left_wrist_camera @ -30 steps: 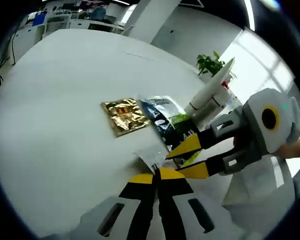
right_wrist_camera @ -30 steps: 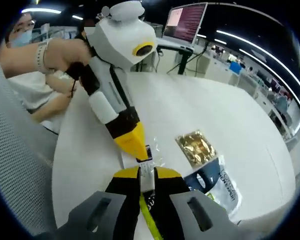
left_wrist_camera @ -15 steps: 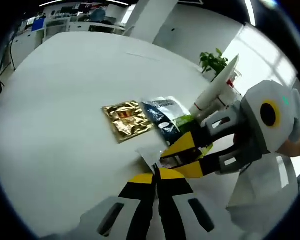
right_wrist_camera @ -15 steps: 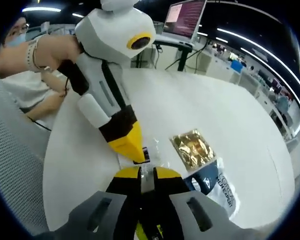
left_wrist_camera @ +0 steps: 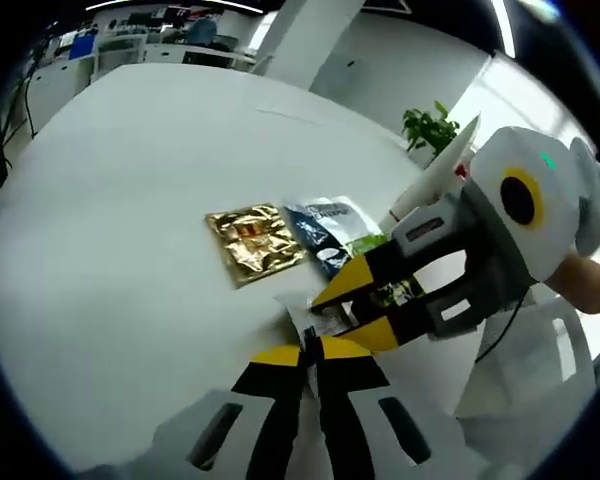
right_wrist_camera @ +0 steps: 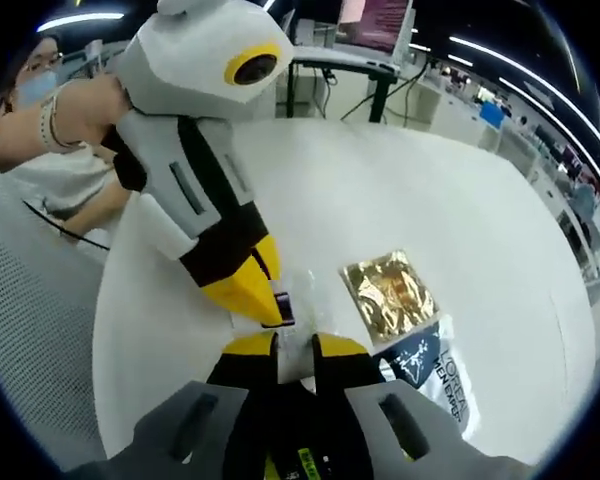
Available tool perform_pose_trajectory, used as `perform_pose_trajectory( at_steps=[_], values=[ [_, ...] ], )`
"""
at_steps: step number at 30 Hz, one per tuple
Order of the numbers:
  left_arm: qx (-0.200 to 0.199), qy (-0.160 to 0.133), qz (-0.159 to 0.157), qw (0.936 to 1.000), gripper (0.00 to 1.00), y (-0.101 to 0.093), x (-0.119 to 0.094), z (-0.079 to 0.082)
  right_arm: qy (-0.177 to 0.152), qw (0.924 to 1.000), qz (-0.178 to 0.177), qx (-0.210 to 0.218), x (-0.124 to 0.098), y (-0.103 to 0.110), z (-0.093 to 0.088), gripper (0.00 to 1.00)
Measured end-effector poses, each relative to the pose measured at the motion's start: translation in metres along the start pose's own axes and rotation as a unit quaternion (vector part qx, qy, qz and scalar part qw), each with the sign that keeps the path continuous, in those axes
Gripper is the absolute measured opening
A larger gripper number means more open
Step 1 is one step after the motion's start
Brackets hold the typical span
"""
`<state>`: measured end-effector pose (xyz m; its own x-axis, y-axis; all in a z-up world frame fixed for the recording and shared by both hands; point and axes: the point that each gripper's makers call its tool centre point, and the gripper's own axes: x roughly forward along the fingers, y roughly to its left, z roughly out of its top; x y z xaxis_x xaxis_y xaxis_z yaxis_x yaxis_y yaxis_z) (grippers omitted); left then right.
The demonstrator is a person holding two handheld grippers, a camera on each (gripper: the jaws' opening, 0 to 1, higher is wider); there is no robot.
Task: Arrange the skincare products in the storage area until every visible bottle or jar stands upright without overlapping.
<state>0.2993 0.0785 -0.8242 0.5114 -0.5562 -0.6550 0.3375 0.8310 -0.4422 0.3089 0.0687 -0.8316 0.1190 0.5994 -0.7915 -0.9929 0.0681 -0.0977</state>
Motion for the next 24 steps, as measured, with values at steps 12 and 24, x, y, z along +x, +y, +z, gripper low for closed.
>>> perform_pose_trajectory(
  at_steps=[12,24],
  values=[
    [0.173,-0.018,0.047,0.9836,0.10,0.002,-0.024,0.019,-0.005,0.9997,0.010,0.024,-0.002,0.005,-0.001,0.14],
    [0.278,0.021,0.006,0.9604,0.20,-0.009,-0.005,0.010,-0.008,0.9996,0.007,0.027,-0.003,0.004,-0.002,0.14]
  ],
)
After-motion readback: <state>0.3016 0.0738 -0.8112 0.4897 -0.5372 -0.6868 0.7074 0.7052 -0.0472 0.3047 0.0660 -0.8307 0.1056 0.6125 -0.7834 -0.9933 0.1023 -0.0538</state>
